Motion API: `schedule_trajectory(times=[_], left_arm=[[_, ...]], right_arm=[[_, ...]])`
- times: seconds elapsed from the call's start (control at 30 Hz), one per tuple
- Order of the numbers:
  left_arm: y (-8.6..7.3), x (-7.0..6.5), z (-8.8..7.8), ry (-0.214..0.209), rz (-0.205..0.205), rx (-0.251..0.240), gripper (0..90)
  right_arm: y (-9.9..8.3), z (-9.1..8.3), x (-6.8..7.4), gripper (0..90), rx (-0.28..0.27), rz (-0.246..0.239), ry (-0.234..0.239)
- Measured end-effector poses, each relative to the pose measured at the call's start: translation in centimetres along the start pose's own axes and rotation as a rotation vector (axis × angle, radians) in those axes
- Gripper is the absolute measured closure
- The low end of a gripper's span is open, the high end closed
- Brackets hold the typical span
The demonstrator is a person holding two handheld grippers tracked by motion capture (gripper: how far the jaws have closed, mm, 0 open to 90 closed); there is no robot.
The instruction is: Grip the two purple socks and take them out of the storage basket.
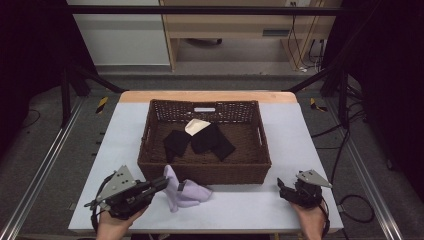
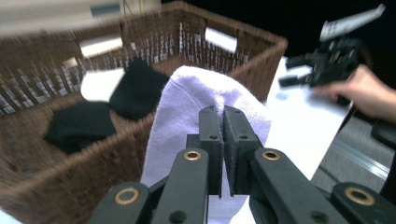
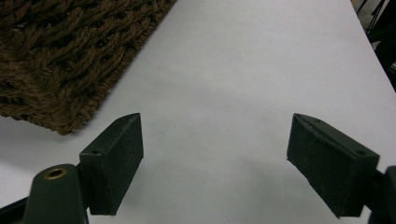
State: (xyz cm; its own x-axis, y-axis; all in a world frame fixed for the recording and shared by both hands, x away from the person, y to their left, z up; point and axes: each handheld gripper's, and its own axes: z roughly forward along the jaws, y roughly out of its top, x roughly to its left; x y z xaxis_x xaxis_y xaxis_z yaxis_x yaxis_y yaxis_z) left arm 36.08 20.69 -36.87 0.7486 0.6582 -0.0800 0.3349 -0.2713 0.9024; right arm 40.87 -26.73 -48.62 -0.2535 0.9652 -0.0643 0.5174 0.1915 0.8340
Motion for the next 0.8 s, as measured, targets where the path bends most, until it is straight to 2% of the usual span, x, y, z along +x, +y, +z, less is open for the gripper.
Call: schedule_trajectory(times=[0.03, 0.23, 0.37, 0.53, 0.7, 0.8], left_arm=[[-0.3, 0.1, 0.5, -0.010, -0.012, 0.015, 85.7], [-2.3, 0.3, 3.6, -0.005, -0.019, 0.102, 85.7], [-3.3, 0.4, 5.3, 0.001, -0.024, 0.136, 85.6], [-4.3, 0.5, 6.8, 0.003, -0.025, 0.169, 85.6], [-4.7, 0.4, 7.9, 0.012, -0.013, 0.179, 85.3], [-5.0, 0.6, 8.2, -0.011, -0.026, 0.174, 83.0]], right_arm=[[0.0, 0.0, 0.0, 18.7, -0.001, -0.002, -0.001], [0.0, 0.0, 0.1, 18.8, -0.001, -0.003, 0.000], [0.0, 0.0, 0.1, 18.8, 0.001, -0.009, -0.002], [0.0, 0.0, 0.2, 18.8, -0.003, -0.015, -0.007], [0.0, 0.1, 0.1, 18.7, 0.009, -0.016, -0.007], [0.0, 0.1, 0.2, 18.7, 0.011, -0.019, -0.008]])
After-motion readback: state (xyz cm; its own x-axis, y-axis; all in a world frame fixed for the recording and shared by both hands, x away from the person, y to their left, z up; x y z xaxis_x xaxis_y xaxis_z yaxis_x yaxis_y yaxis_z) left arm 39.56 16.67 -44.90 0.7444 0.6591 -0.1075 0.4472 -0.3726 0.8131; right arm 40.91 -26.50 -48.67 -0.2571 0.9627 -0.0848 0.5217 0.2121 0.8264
